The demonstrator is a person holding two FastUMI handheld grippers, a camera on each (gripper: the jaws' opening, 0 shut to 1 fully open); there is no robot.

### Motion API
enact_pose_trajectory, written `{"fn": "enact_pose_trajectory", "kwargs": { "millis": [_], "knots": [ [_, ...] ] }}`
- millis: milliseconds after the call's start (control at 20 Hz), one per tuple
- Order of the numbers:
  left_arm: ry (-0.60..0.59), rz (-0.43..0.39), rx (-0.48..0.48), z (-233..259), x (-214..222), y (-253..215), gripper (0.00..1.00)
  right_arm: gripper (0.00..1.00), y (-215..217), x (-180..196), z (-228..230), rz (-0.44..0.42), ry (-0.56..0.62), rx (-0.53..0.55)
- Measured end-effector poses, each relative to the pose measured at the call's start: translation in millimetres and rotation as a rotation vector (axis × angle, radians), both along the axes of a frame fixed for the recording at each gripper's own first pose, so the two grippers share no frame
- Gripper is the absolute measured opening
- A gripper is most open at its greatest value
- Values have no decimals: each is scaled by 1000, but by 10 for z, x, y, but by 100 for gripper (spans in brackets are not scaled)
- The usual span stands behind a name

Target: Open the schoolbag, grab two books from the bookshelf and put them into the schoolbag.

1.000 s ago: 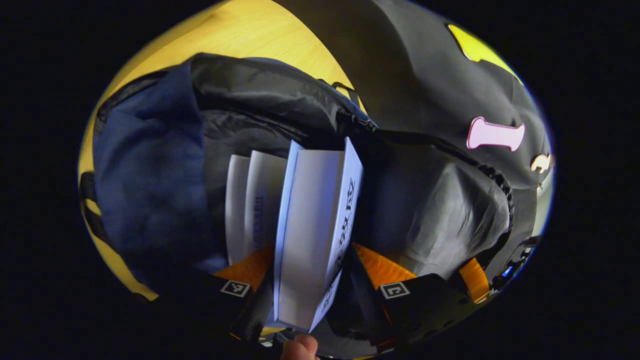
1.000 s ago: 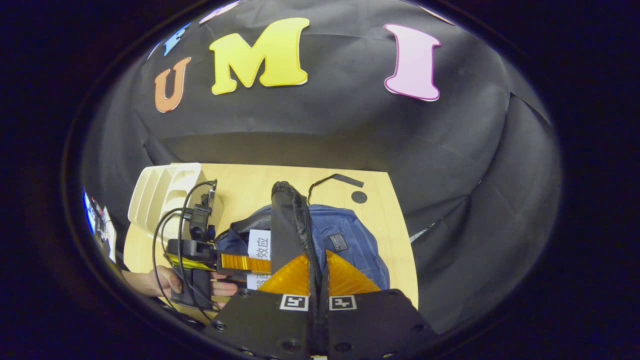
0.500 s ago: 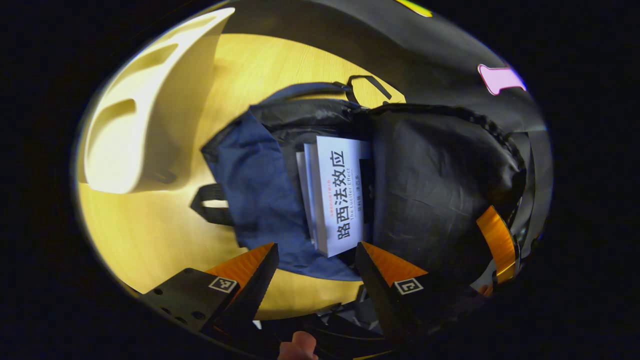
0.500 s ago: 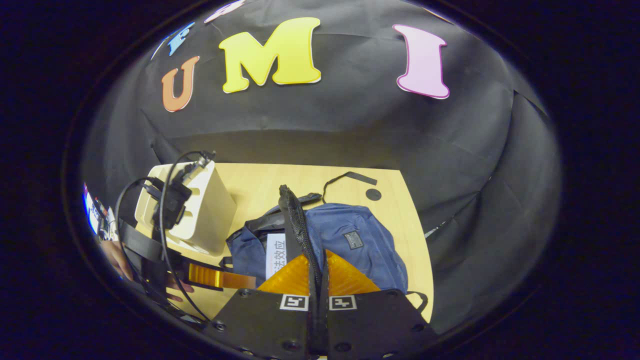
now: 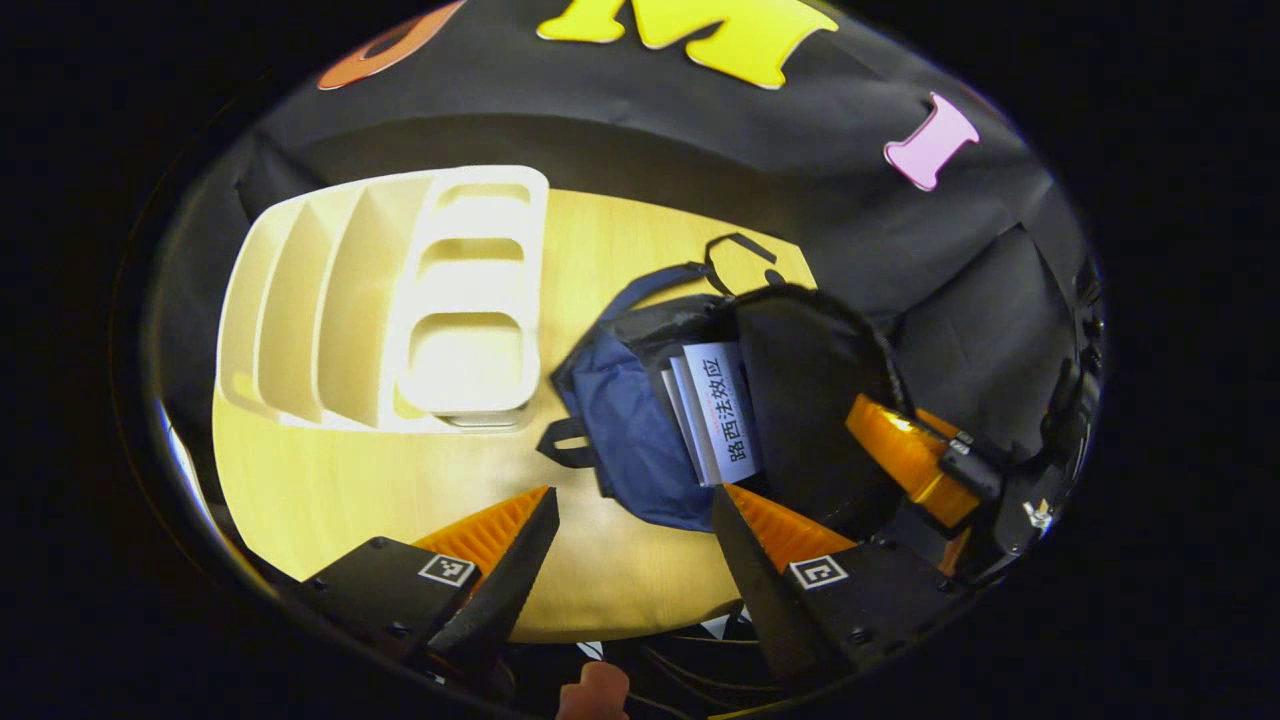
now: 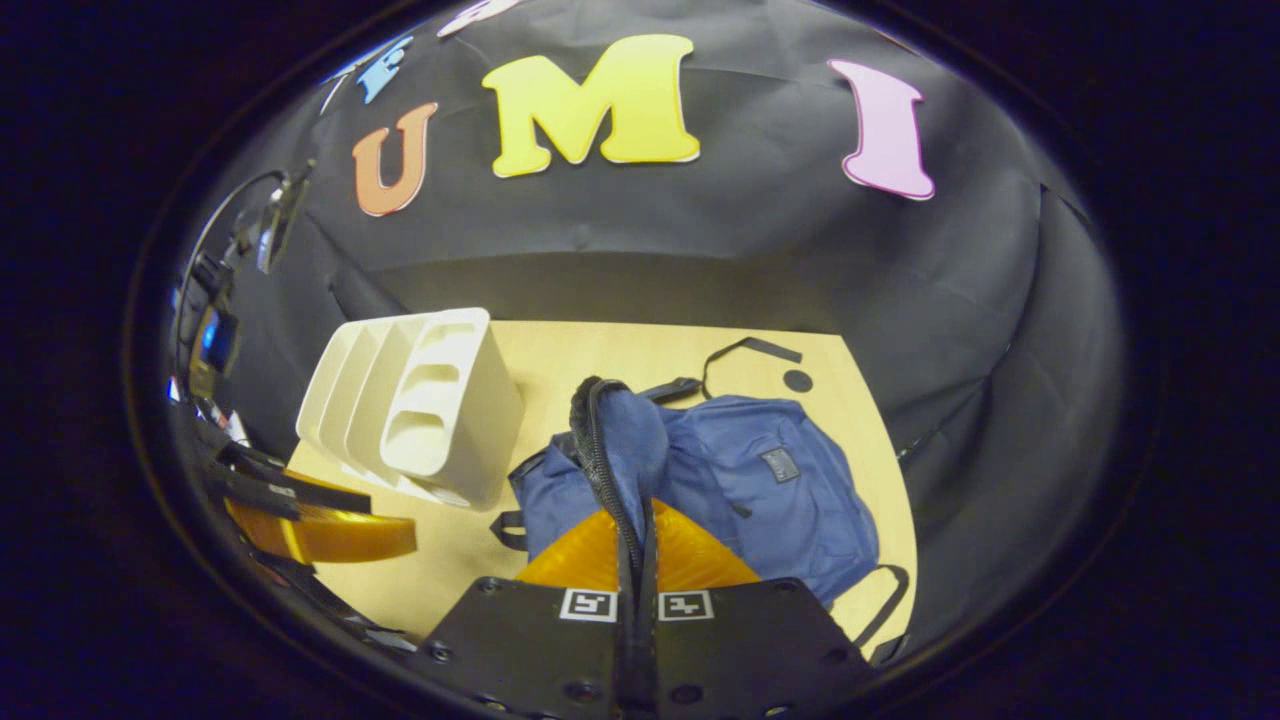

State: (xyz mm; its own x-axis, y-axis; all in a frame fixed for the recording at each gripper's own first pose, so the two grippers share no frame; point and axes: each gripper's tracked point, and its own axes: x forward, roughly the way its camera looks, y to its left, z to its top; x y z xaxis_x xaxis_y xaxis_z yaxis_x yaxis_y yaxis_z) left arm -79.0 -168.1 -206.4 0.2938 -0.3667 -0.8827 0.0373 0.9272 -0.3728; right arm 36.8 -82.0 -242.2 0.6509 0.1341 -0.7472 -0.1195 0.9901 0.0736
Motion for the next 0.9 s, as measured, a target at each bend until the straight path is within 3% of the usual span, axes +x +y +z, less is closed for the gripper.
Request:
{"fn": "enact_pose_trajectory", "kwargs": {
  "millis": [250, 600, 800, 900],
  "knots": [
    [-174, 64, 148, 294, 74, 827, 98, 1, 473, -86, -292, 52, 34, 14],
    [-348, 186, 208, 625, 182, 1449, 98, 2, 1053, -99, -1046, 139, 111, 12],
    [-362, 227, 210, 665, 148, 1643, 98, 10, 1148, -97, -1508, 113, 179, 9],
    [-364, 238, 204, 685, 150, 1700, 98, 24, 1167, -93, -1639, 105, 199, 16]
  ]
}}
